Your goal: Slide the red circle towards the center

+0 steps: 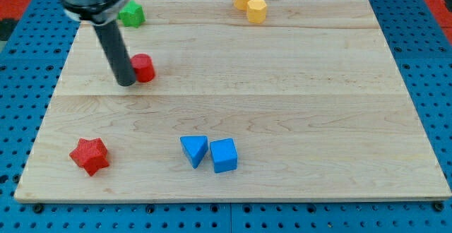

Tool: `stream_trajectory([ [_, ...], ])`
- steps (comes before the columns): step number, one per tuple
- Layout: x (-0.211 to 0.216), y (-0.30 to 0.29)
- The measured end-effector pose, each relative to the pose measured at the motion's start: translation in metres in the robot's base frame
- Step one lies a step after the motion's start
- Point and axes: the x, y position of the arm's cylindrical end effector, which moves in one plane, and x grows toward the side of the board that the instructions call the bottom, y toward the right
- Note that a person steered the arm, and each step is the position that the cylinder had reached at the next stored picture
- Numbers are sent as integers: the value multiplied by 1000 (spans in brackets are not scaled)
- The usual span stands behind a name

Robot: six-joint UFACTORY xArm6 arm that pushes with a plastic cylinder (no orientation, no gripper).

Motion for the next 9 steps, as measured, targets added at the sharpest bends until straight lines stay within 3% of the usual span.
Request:
stream_trajectory([
  [2, -12, -84],
  [4, -12, 22],
  [5, -18, -10],
  [7, -38, 84],
  [8, -69, 91],
  [9, -57, 191],
])
